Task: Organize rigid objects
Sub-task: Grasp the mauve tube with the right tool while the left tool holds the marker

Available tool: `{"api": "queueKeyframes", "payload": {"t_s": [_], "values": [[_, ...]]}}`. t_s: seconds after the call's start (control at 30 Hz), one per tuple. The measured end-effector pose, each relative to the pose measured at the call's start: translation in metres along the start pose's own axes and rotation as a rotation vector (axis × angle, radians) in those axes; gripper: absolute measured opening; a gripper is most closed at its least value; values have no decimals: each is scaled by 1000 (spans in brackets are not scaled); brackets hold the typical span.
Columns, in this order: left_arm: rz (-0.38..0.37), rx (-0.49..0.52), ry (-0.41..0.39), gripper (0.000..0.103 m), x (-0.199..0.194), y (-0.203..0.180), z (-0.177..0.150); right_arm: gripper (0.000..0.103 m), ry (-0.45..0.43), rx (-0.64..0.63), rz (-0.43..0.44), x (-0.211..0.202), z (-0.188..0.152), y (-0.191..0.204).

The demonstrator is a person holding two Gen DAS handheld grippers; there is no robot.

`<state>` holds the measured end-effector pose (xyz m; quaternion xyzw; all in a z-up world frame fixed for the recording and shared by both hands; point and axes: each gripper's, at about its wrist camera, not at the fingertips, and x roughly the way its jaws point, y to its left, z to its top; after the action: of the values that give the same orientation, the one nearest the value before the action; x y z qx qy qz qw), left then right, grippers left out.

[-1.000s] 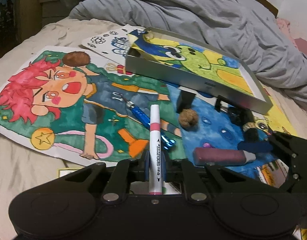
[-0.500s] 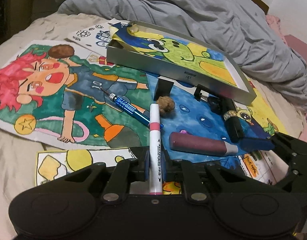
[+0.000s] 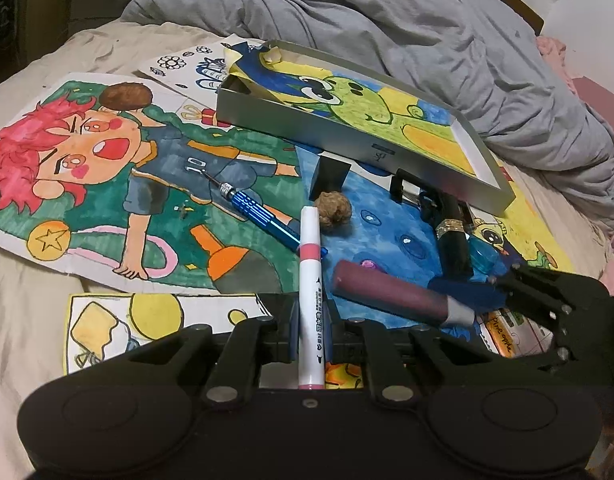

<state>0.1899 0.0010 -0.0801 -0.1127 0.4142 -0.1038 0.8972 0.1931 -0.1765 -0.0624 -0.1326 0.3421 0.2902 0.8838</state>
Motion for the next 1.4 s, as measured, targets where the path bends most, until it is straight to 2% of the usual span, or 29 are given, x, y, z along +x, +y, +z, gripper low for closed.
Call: {"api": "queueKeyframes", "payload": {"t_s": [0.03,0.13,0.33,0.4,0.47,0.57,0.77,1.03,1.27,1.4], "values": [[1,0,1,13,0,0,0,22,4,-7,3,-2,0,3],[3,-2,-1,13,0,-1,-1,22,3,3,7,-1,2,8],[-1,-6,-4,13,1,-2,-2,28,-21,101,29,11,5,-5],[-1,-11,-5,13,1,-2,-3,25,-23,113,18,13,5,-6],[-3,-14,-7,13,1,-3,-3,15,-21,112,7,14,5,-5],[-5,-7,-4,12,1,-5,-3,14,-26,105,-2,13,4,-3],[28,-8,-19,12,-6,-14,-4,14,-62,19,-80,1,7,11],[22,-20,-101,12,-22,-31,11,14,-156,10,-158,-22,20,3],[16,-19,-128,12,-14,-49,26,14,-169,10,-143,-25,17,-10],[18,-12,-126,12,-11,-54,27,14,-117,54,-105,-16,14,-15]]}}
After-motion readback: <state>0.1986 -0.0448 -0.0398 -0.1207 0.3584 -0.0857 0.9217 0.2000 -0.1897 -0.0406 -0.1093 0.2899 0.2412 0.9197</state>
